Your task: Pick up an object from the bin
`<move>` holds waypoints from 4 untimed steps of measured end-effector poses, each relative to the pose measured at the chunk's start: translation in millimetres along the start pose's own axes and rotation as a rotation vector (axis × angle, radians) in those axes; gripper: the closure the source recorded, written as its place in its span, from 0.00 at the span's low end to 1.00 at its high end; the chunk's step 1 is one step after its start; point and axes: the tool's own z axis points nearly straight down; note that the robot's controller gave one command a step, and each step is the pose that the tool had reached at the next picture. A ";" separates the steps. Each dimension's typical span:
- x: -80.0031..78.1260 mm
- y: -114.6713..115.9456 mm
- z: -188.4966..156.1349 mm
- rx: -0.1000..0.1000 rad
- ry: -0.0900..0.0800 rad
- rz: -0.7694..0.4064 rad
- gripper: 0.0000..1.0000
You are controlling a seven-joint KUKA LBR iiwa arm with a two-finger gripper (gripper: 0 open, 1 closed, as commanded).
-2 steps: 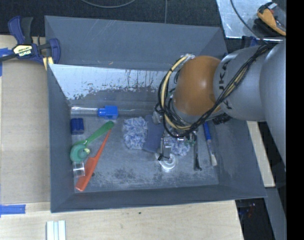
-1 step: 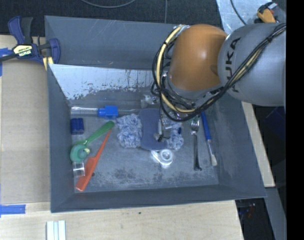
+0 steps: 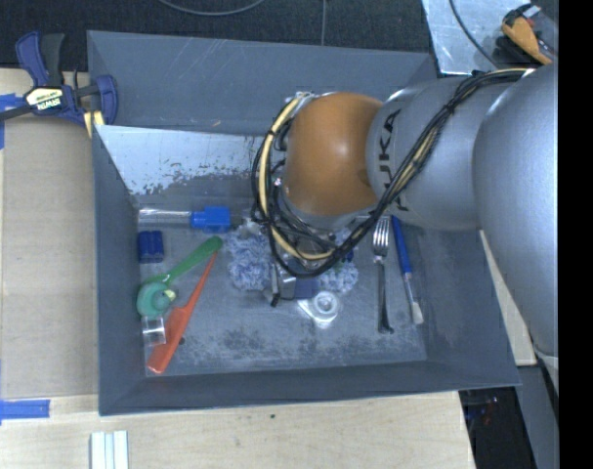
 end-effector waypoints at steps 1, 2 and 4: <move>-40.1 -6.4 29.5 0.006 -0.016 -0.286 0.00; -12.3 -53.0 28.0 0.002 -0.009 -0.183 1.00; -9.9 -52.7 -7.5 0.000 -0.001 -0.182 1.00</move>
Offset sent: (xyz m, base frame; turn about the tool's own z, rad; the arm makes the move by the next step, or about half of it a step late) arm 0.0237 -0.0478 -0.0301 -0.1836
